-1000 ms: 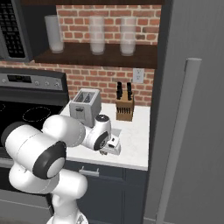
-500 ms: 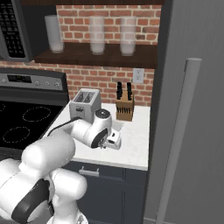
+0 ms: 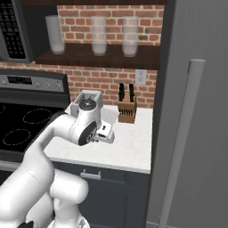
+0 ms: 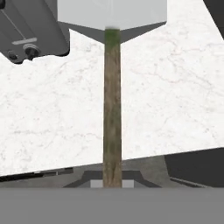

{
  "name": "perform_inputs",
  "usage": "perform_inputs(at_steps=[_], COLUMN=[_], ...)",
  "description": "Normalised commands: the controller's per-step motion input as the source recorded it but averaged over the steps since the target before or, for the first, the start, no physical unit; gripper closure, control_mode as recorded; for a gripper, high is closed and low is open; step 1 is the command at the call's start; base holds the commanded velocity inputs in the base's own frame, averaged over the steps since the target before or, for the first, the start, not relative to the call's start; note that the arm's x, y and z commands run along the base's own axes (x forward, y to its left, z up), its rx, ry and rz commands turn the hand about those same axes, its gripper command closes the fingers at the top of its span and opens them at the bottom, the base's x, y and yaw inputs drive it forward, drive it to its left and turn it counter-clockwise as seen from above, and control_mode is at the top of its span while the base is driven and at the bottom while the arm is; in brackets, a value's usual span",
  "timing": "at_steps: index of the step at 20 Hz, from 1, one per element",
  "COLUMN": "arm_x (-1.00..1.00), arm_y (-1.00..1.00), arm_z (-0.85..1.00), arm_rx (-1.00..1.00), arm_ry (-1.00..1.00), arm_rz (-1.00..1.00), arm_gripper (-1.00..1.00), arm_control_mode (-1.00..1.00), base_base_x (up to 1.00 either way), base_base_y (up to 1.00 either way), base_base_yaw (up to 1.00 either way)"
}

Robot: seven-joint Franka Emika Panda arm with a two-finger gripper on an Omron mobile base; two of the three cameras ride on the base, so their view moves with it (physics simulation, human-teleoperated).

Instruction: Put the lemon wedge and bell pepper in the pot. Retrieve the spatula and lightly stir the vegetables in the pot.

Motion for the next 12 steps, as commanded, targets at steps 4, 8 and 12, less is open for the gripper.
perform_inputs(at_steps=[4, 8, 12], arm_x=[-0.22, -0.27, -0.06], arm_y=[0.13, 0.01, 0.0], arm_z=[1.0, 0.85, 0.36], arm_rx=[0.0, 0.0, 0.0], arm_ry=[0.06, 0.03, 0.08], arm_rz=[0.0, 0.0, 0.0], arm_gripper=[1.0, 1.0, 1.0], arm_control_mode=[-1.0, -1.0, -1.0], base_base_x=[0.0, 0.0, 0.0], base_base_y=[0.0, 0.0, 0.0], base_base_yaw=[0.0, 0.0, 0.0])
